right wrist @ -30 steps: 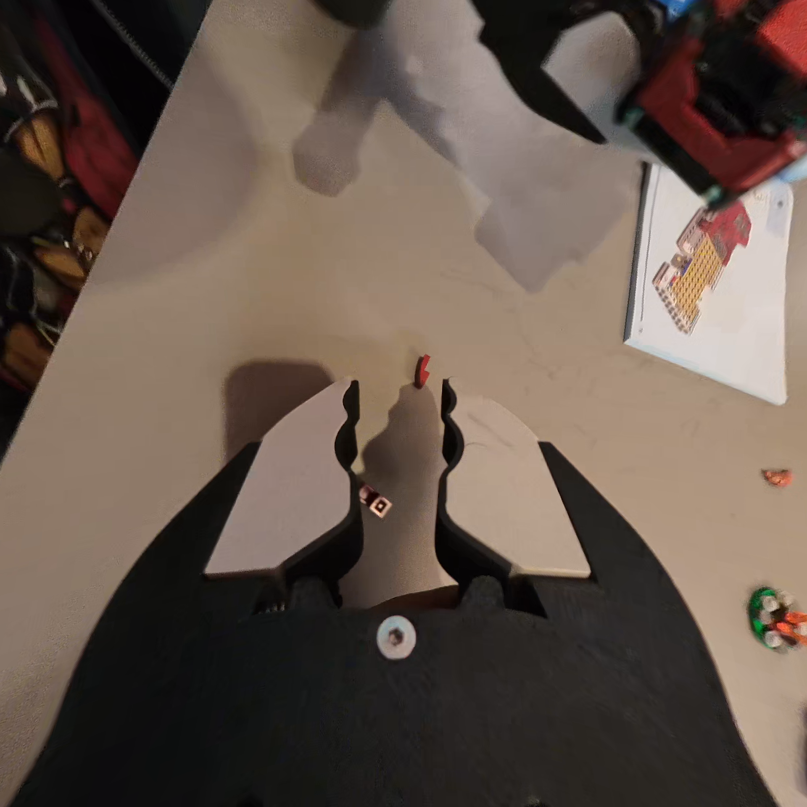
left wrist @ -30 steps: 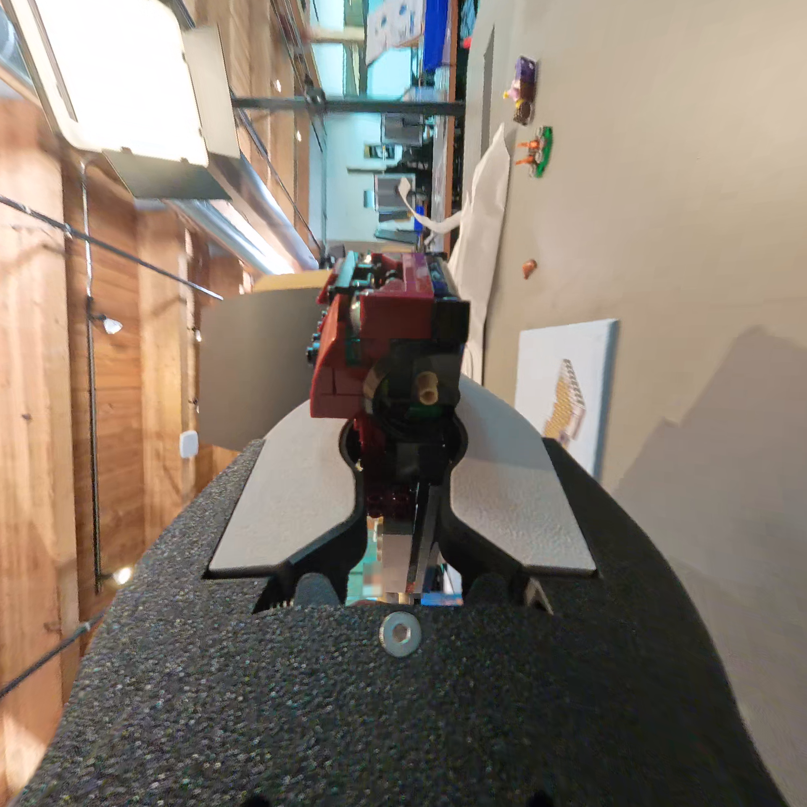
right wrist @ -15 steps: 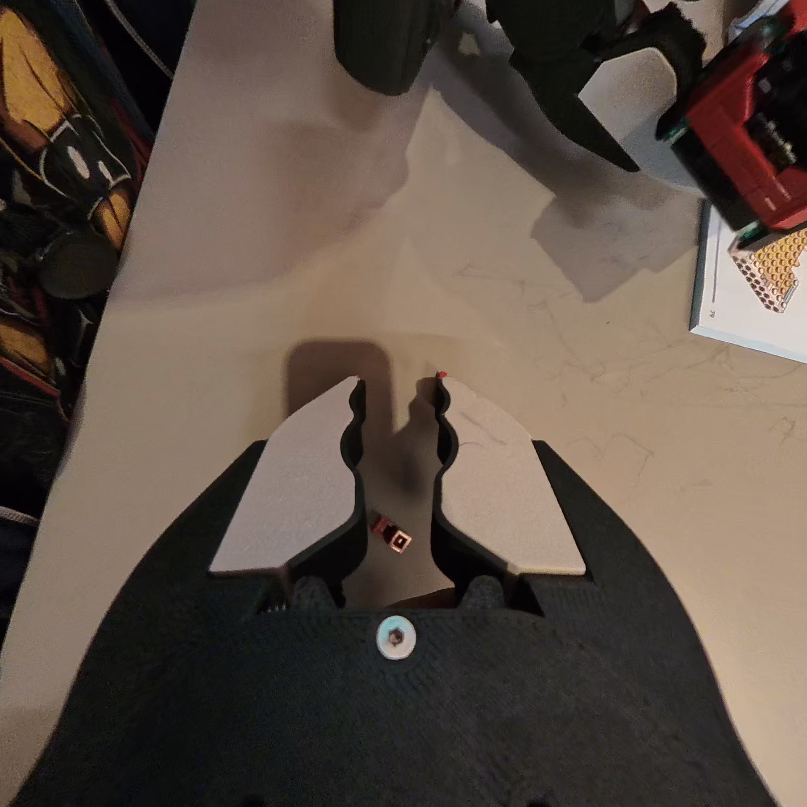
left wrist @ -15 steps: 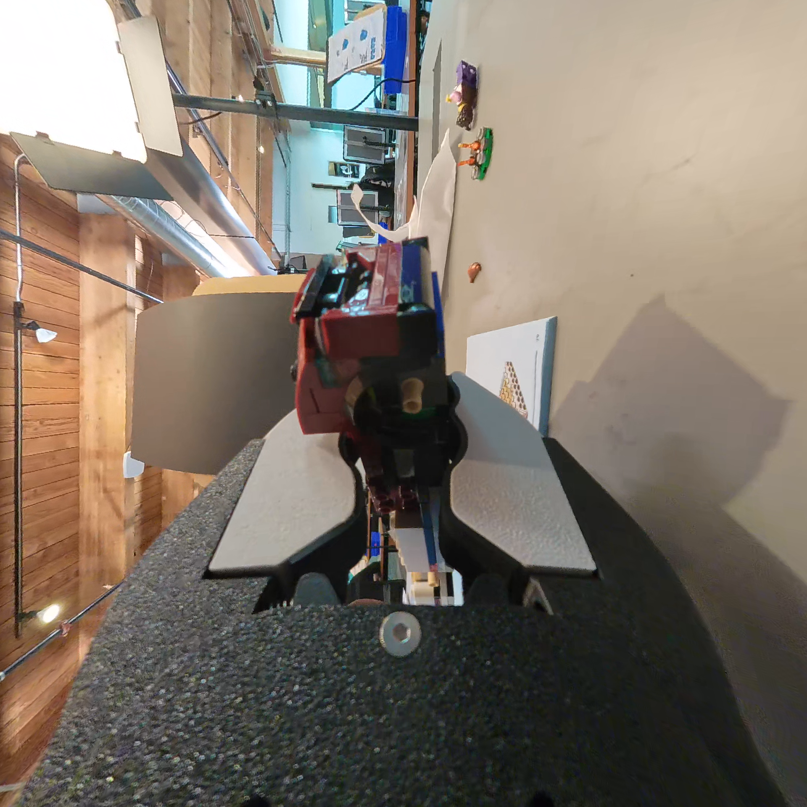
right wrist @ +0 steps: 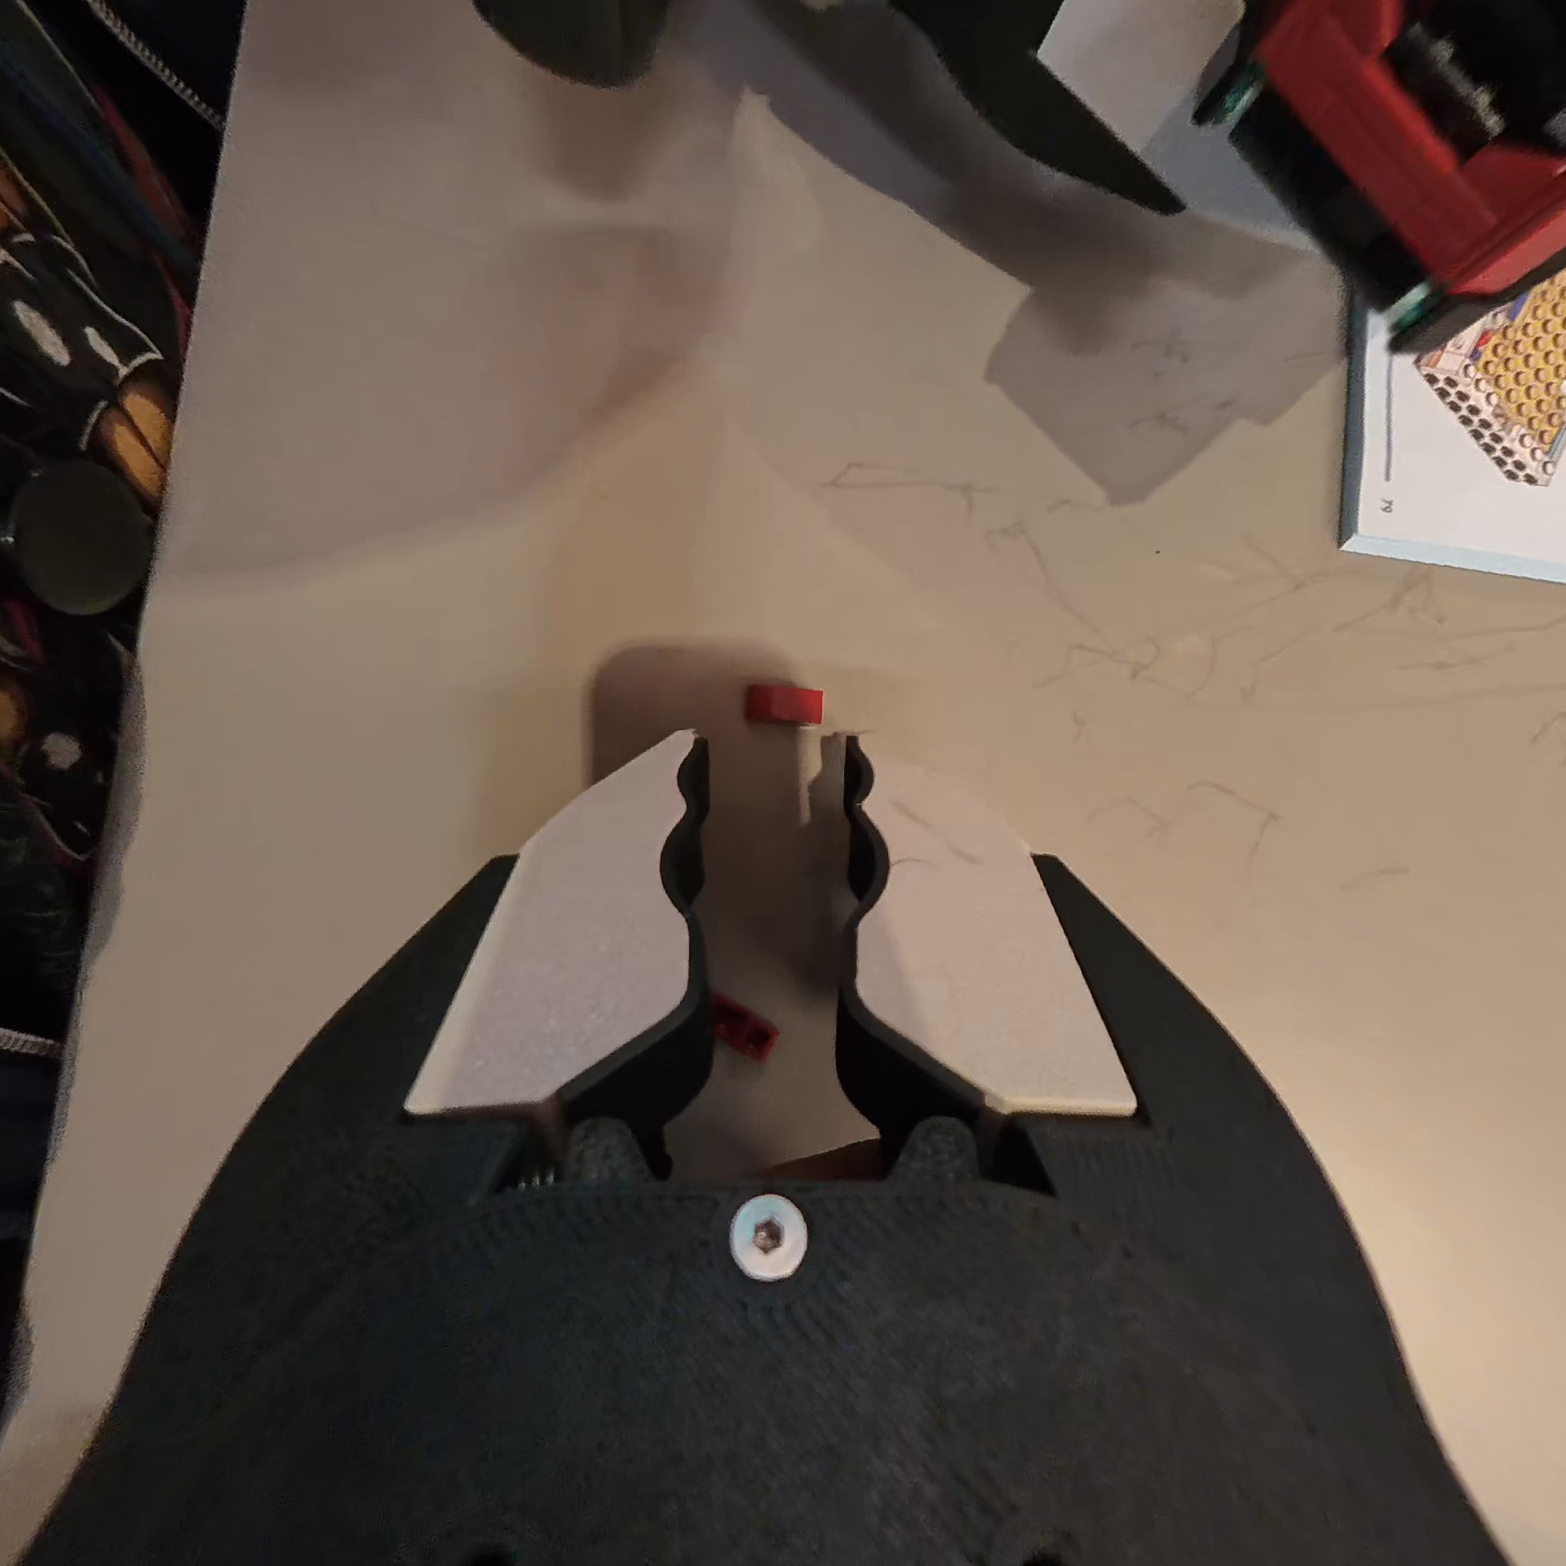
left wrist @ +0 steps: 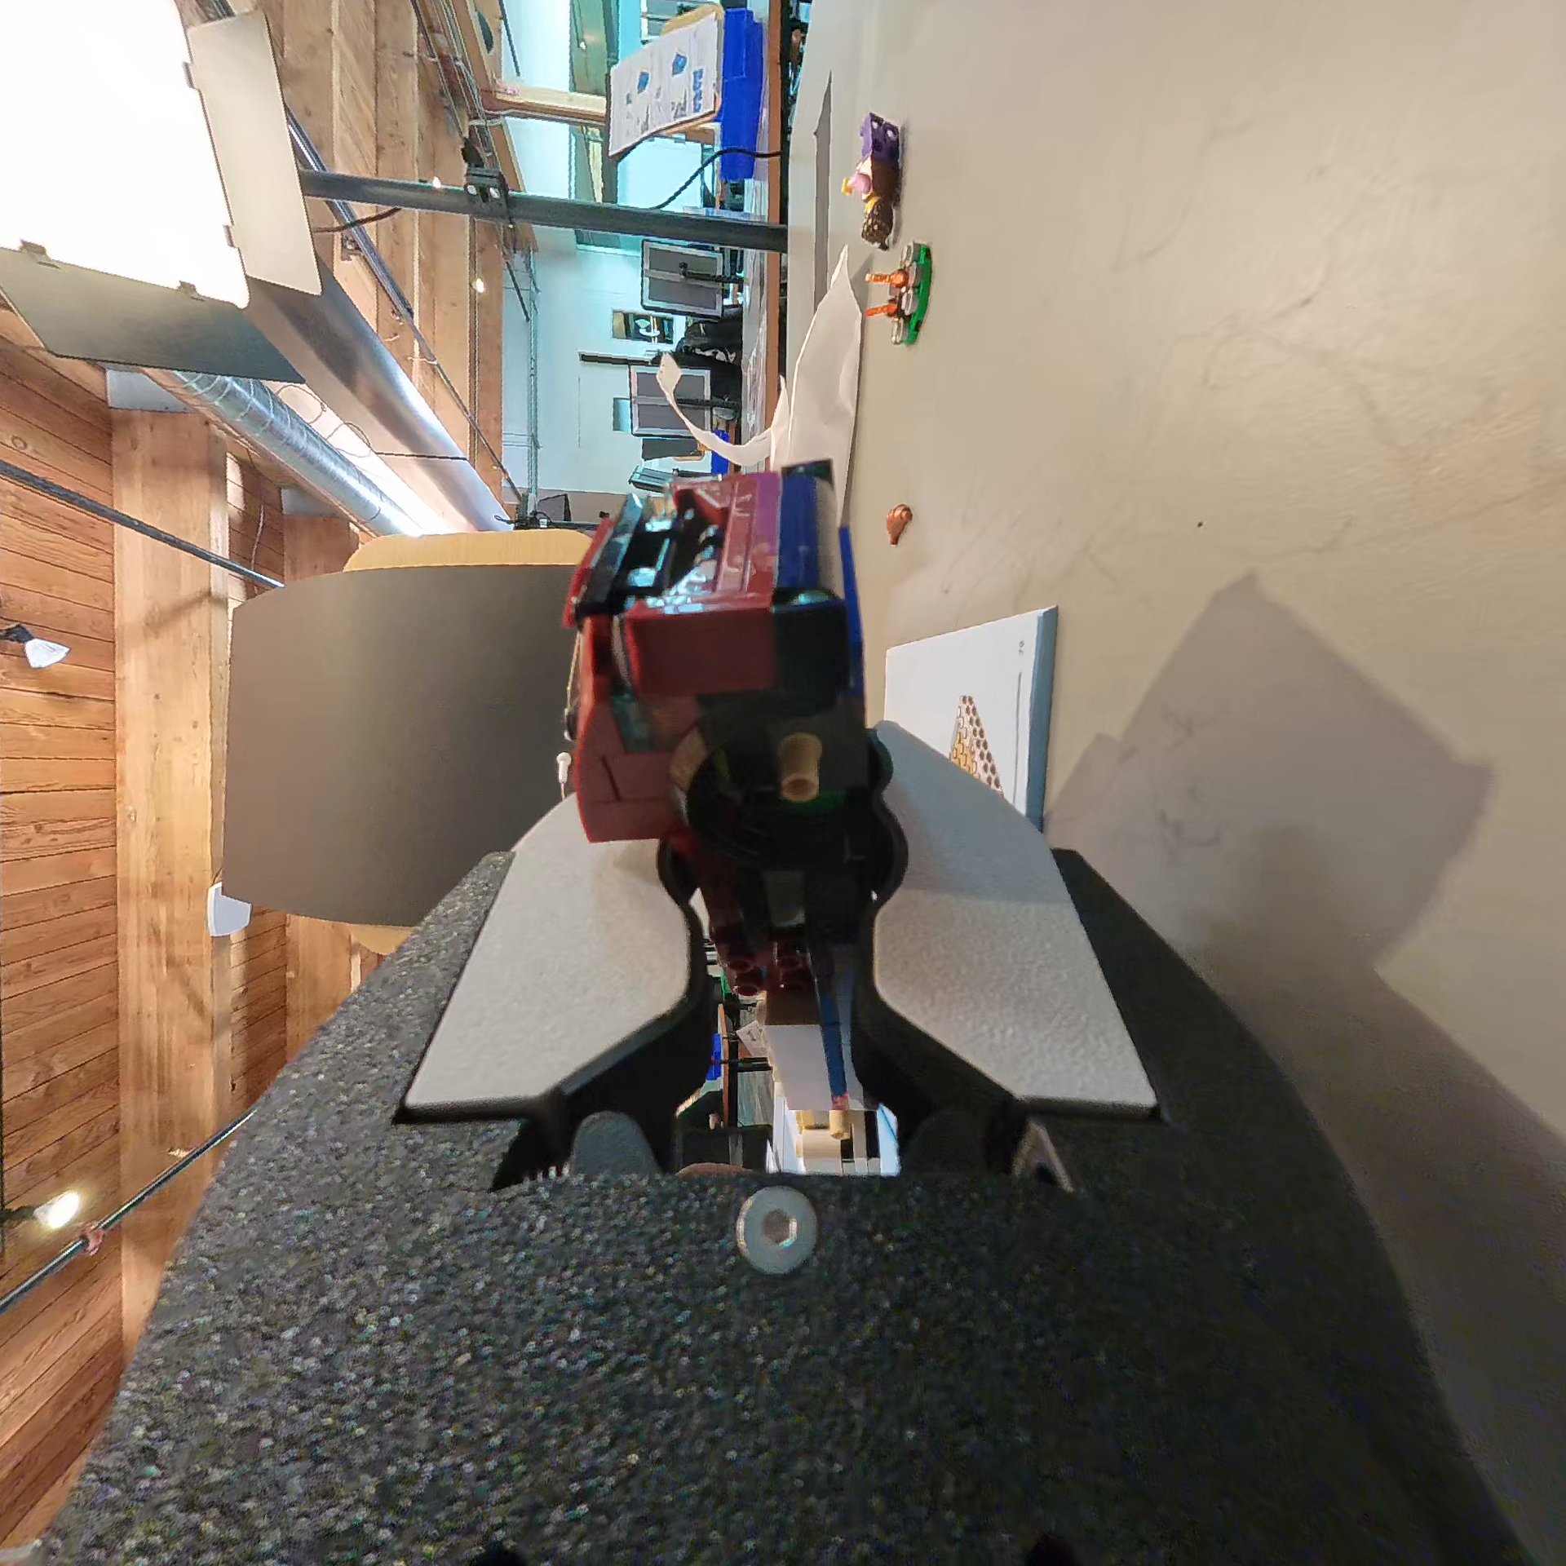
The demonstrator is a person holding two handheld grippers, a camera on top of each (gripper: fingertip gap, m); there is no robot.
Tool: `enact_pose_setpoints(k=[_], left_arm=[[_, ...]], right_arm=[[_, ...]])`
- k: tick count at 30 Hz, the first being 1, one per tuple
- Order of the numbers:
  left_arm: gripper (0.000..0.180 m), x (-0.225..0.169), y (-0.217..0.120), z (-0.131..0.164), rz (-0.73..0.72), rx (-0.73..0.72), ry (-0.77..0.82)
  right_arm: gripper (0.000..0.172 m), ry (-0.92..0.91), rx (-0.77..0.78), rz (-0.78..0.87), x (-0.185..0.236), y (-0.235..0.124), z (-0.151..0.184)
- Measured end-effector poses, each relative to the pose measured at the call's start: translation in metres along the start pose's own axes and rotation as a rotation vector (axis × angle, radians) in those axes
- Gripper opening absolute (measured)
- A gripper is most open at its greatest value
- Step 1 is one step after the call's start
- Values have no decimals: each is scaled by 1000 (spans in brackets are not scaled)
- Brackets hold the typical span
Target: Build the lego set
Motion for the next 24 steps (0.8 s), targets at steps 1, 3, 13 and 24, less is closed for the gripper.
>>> enact_pose_setpoints(k=[1, 3, 13, 24], left_arm=[[36, -1, 0, 0, 2, 0, 3], [36, -1, 1, -1, 2, -1, 7], [36, 3, 1, -4, -31, 5, 16], [36, 3, 4, -4, -41, 18, 17]], right_arm=[[31, 4, -4, 7, 1, -1, -1], [30, 9, -5, 37, 2, -1, -1], [28, 31, -4, 171, 10, 1, -9], [26, 361, -59, 280, 30, -1, -2]])
Point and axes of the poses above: each gripper's, where its closed fingertips meet, y out along the fingers, z out of its underside, x = y × z across the jaws, the point moved 10 cm from there along -y, back along the fingers, and after that the axes turned 14 degrees about y, right-handed, at the moved point
